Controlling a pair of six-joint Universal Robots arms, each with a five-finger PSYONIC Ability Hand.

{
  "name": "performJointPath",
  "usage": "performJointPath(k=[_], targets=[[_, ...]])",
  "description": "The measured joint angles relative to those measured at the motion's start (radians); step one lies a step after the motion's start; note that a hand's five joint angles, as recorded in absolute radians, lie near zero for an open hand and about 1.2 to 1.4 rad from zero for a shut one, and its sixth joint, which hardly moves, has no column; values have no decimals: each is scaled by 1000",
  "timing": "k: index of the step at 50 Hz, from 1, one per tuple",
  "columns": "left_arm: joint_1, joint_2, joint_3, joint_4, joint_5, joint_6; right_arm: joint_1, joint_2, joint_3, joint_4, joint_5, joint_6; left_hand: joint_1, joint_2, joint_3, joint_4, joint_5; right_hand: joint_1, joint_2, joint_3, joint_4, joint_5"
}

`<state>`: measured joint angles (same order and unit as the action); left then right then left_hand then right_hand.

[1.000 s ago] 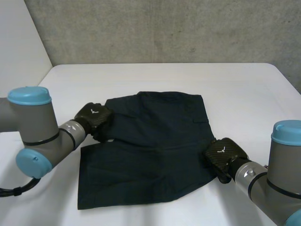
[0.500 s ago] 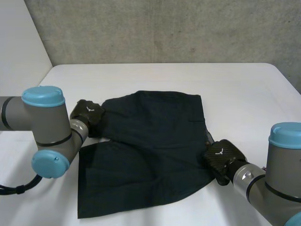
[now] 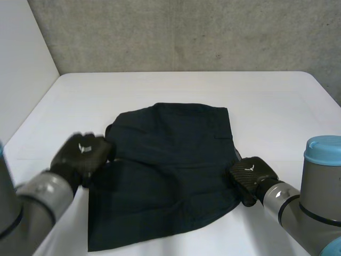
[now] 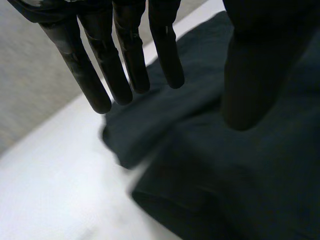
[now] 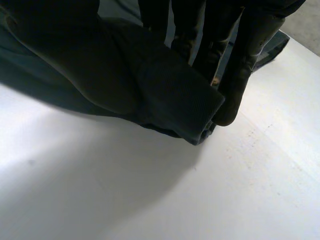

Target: Fold the shorts.

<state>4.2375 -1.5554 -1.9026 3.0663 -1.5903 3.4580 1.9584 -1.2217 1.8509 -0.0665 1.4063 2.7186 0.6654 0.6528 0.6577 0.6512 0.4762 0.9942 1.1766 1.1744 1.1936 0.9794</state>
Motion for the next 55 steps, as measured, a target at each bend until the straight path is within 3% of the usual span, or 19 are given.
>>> performJointPath(k=[4, 10, 21, 38, 42, 47, 48, 55], targets=[[-46, 62, -75, -84, 22, -48, -2, 0, -5, 1, -3, 48, 0, 0, 0, 0, 0, 0, 0, 7, 0, 0], [-87, 82, -153, -106, 35, -57, -2, -1, -9, 3, -6, 84, -1, -1, -2, -2, -2, 0, 0, 8, 0, 0], [-105, 10, -268, 116, 22, -40, 1, -1, -6, 4, -5, 93, -109, -102, -97, -103, -106, 0, 0, 11, 0, 0], [-105, -95, -275, 199, -53, -4, -1, -4, 1, 2, -8, 95, -100, -96, -92, -96, -97, 0, 0, 11, 0, 0], [-105, -113, -283, 243, -77, 17, -1, -4, 1, 2, -9, 95, 144, 145, 130, 138, 130, 0, 0, 11, 0, 0], [-106, -128, -286, 266, -85, 25, -1, -5, 1, 2, -10, 95, 232, 229, 222, 231, 221, 0, 0, 11, 0, 0], [-106, -136, -285, 274, -87, 27, -1, -8, 0, 2, -10, 94, 465, 523, 510, 528, 497, 0, 0, 11, 0, 0], [-107, -133, -263, 267, -91, 39, 0, -47, -5, 8, -11, 88, 465, 539, 524, 547, 498, 0, 0, 11, 0, 0]])
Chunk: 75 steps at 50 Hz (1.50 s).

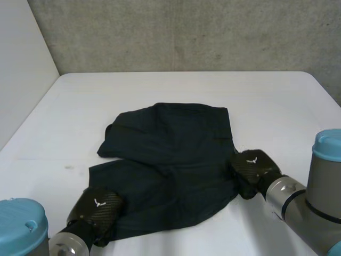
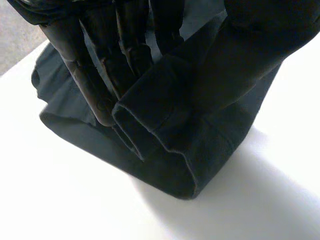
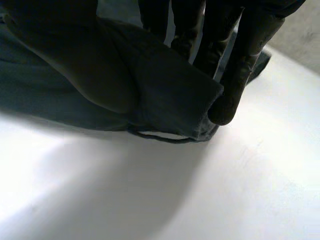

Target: Fold the shorts.

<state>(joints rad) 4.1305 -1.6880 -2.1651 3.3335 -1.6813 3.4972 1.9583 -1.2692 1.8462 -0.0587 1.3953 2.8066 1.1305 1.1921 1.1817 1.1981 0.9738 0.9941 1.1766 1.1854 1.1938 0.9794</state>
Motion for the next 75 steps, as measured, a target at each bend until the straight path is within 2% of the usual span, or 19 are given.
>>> performJointPath(k=[5, 9, 17, 22, 29, 33, 34, 38, 41, 42, 46, 49, 54, 57, 61, 65, 75], targets=[[5, 92, 50, -62, 0, 57, 1, -99, -24, 45, 1, -59, 0, 0, 0, 0, 0, 0, 0, 0, 0, 0], [14, 221, 105, -149, 4, 114, 1, -206, -70, 178, 6, -194, 0, 2, 2, 1, 0, 0, 0, 0, 0, 1], [19, 353, 188, -306, 11, 140, 8, -314, -142, 368, 18, -357, 0, 3, 3, 1, 0, 0, 0, 0, 0, 1], [23, 361, 209, -367, 15, 138, 12, -325, -160, 437, 21, -399, 0, 4, 4, 1, 0, 0, 0, 0, 0, 1], [39, 144, 209, -337, 10, 141, 21, -164, -165, 495, 22, -429, 0, 4, 4, 1, 0, 0, 0, 0, 0, 1], [65, -20, 270, -275, 6, 144, 25, -53, -208, 462, 46, -426, 0, 4, 4, 1, 0, 0, 0, 0, 0, 1], [65, -20, 270, -275, 6, 144, 25, -53, -208, 462, 46, -426, 0, 4, 4, 1, 0, 0, 0, 0, 0, 1], [81, -148, 414, -224, 3, 153, 32, 26, -306, 406, 88, -418, 0, 4, 5, 1, 0, 0, 0, 0, 0, 1], [83, -177, 480, -212, 2, 162, 36, 42, -347, 384, 103, -415, 0, 4, 5, 1, 0, 0, 0, 0, 0, 1], [85, -214, 605, -194, -2, 182, 42, 65, -440, 334, 131, -406, 0, 4, 5, 1, 0, 0, 0, 0, 0, 1], [85, -237, 730, -178, -6, 207, 46, 77, -541, 276, 157, -395, 0, 4, 5, 1, 0, 0, 0, 0, 0, 1], [85, -239, 868, -119, -21, 228, 47, 73, -650, 169, 170, -372, 0, 6, 9, 3, 0, 0, 7, 0, 0, 1], [90, -203, 1162, 107, -65, 256, 47, 37, -829, -160, 180, -307, 0, 7, 10, 5, 0, 0, 10, 0, 0, 1], [93, -167, 1237, 203, -79, 261, 47, 16, -869, -298, 183, -281, 0, 7, 10, 5, 0, 0, 10, 0, 0, 1], [97, -136, 1242, 256, -84, 261, 49, 6, -871, -365, 185, -268, 0, 7, 10, 5, 0, 0, 10, 0, 0, 1], [105, -112, 1147, 278, -82, 256, 56, 8, -821, -371, 185, -264, 0, 7, 10, 5, 0, 0, 10, 5, 0, 1], [120, -126, 760, 276, -66, 223, 67, 87, -590, -259, 176, -268, 0, 7, 10, 5, 0, 0, 10, 10, 0, 1]])
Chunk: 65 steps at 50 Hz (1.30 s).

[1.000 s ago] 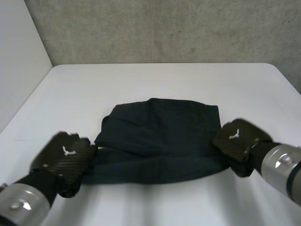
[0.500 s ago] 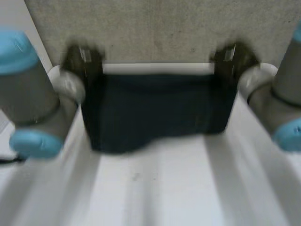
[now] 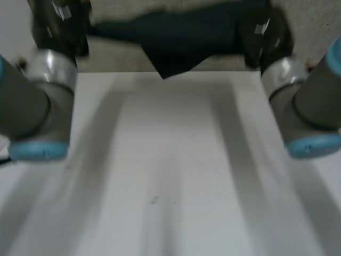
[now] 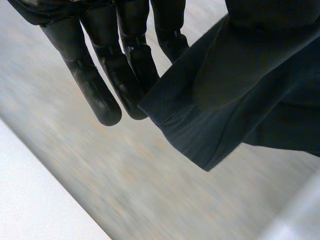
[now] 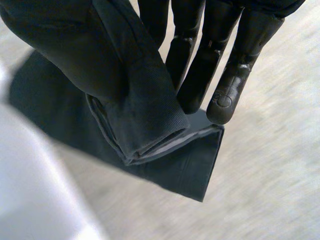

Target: Fold the shorts.

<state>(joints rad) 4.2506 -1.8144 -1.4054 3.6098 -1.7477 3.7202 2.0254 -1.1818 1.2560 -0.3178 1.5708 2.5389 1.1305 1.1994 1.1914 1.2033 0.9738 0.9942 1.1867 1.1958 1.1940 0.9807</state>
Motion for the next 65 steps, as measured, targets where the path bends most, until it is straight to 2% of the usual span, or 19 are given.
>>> performJointPath(k=[6, 13, 17, 24, 26, 28, 32, 33, 34, 39, 42, 45, 49, 53, 54, 55, 58, 59, 65], targets=[[1, -80, -248, 48, 16, -29, 1, 103, 140, 74, -12, -1, 0, 0, 0, 0, 0, 0, 0, 0, 0, -1], [-9, -184, -401, 75, 25, -36, -1, 203, 228, 171, -16, 0, 0, 0, 0, 0, 0, 0, 0, 0, 0, -1], [-8, -193, -453, 63, 22, -31, -5, 207, 271, 214, -20, 1, 0, 0, 0, 0, 0, 0, 0, 1, 0, -1], [-4, -108, -521, 0, 18, -26, -10, 144, 344, 238, -33, -2, 0, 0, 0, 0, 0, 0, 0, 1, 0, -1], [-5, -7, -567, -78, 17, -24, -15, 71, 403, 247, -47, -7, 0, 0, 0, 0, 0, 0, 0, 1, 0, -1], [-5, -7, -567, -78, 17, -24, -15, 71, 403, 247, -47, -7, 0, 0, 0, 0, 0, 0, 0, 1, 0, -1], [-12, 105, -609, -228, 16, -21, -19, -2, 457, 319, -73, -20, 0, 0, 0, 0, 0, 0, 0, 1, 0, -1], [-12, 105, -609, -228, 16, -21, -19, -2, 457, 319, -73, -20, 0, 0, 0, 0, 0, 0, 0, 1, 0, -1], [-19, 139, -619, -319, 15, -18, -19, -27, 469, 384, -84, -36, 0, 0, 0, 0, 0, 0, 0, 1, 0, -1], [-42, 216, -625, -608, 19, 21, -20, -94, 514, 631, -112, -147, 0, 0, 0, 0, 0, 0, 0, 1, 0, -1], [-50, 250, -617, -745, 23, 72, -21, -130, 545, 776, -129, -235, 0, 0, 0, 0, 0, 0, 0, 1, 0, -1], [-50, 265, -591, -802, 26, 136, -28, -160, 555, 866, -155, -299, 0, 0, 0, 0, 0, 0, 0, 1, 0, -1], [-46, 254, -545, -784, 28, 189, -43, -173, 535, 876, -177, -305, 0, 0, 0, 0, 0, 0, 0, 1, 0, -1], [-45, 136, -397, -618, 27, 245, -89, -162, 444, 809, -204, -211, 0, 0, 0, 0, 0, 0, 0, 1, 0, -1], [-45, 136, -397, -618, 27, 245, -89, -162, 444, 809, -204, -211, 0, 0, 0, 0, 0, 0, 0, 1, 0, -1], [-52, 60, -316, -537, 24, 252, -101, -142, 404, 775, -203, -168, 0, 0, 0, 0, 1, 0, 0, 1, 0, -1], [-63, -40, -211, -451, 22, 255, -115, -104, 344, 726, -191, -116, 0, 0, 0, 0, 13, 0, 0, 1, 0, -1], [-73, -125, -120, -396, 20, 254, -120, -77, 306, 694, -177, -91, 0, 0, 0, 0, 13, 0, 0, 1, 0, -1], [-107, -471, 278, -304, 4, 249, -123, 65, 152, 521, -84, -50, 0, 0, 0, 0, 13, 0, 0, 1, 0, -1]])
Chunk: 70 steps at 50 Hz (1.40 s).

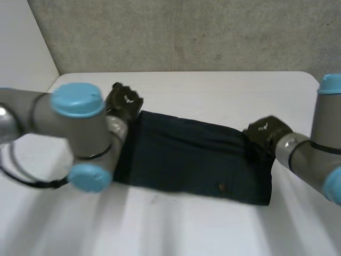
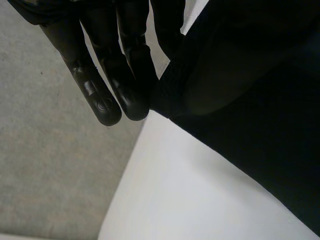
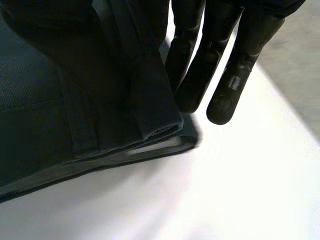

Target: Fold the shorts.

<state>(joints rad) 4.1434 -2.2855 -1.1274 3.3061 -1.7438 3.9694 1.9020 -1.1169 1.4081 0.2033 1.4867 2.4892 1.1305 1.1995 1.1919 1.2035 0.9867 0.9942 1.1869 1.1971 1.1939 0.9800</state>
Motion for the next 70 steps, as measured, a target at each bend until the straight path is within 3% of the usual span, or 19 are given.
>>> performJointPath(k=[8, 9, 12, 13, 14, 16, 22, 29, 40, 47, 48, 50, 53, 63, 70], targets=[[-11, -308, 378, 12, -21, -8, 5, 200, -148, -217, 55, -21, 0, 0, 0, 0, 0, 0, 0, 0, 0, 0], [-12, -334, 409, 22, -20, -10, 5, 230, -169, -235, 65, -25, -6, -19, -10, -16, -4, -58, -82, -71, -71, -59], [-16, -376, 451, 59, -12, -20, 3, 282, -206, -256, 91, -27, -273, -308, -298, -291, -255, -588, -645, -618, -617, -571], [-19, -382, 454, 72, -7, -24, 2, 291, -212, -259, 99, -26, -627, -598, -583, -604, -565, -676, -744, -735, -732, -684], [-25, -385, 452, 87, -1, -30, 1, 296, -215, -265, 111, -20, -817, -798, -781, -790, -747, -762, -893, -893, -891, -834], [-33, -383, 442, 105, 6, -38, 0, 291, -211, -275, 123, -4, -929, -934, -918, -943, -891, -788, -963, -977, -955, -901], [-52, -288, 331, 123, 13, -68, -6, 143, -87, -332, 127, 113, -939, -997, -979, -999, -940, -788, -965, -983, -956, -905], [-33, -13, 5, 116, 23, -181, -16, -109, 189, -304, 36, 243, -939, -999, -979, -999, -940, -788, -965, -983, -956, -905], [33, 280, -444, 129, 96, -425, -75, -216, 515, -333, -51, 330, -942, -1004, -984, -1004, -940, -760, -910, -926, -925, -873], [53, 311, -553, 137, 138, -466, -107, -147, 551, -465, -48, 335, -942, -1004, -984, -1004, -940, -483, -580, -592, -590, -571], [54, 310, -562, 140, 139, -467, -112, -130, 547, -482, -48, 334, -942, -1004, -984, -1004, -940, -294, -321, -337, -334, -321], [56, 308, -573, 146, 140, -466, -124, -100, 536, -506, -50, 331, -942, -1004, -984, -1004, -940, -188, -94, -109, -101, -116], [56, 308, -579, 151, 139, -464, -136, -79, 525, -518, -54, 328, -942, -1004, -984, -1004, -940, -141, -13, -22, -13, -42], [55, 344, -584, 154, 135, -461, -193, -121, 525, -493, -89, 335, -942, -1004, -984, -1004, -940, -95, -12, -16, -5, -39], [59, 377, -593, 153, 134, -461, -225, -161, 520, -409, -162, 355, -942, -1004, -984, -1004, -940, -409, -517, -520, -516, -469]])
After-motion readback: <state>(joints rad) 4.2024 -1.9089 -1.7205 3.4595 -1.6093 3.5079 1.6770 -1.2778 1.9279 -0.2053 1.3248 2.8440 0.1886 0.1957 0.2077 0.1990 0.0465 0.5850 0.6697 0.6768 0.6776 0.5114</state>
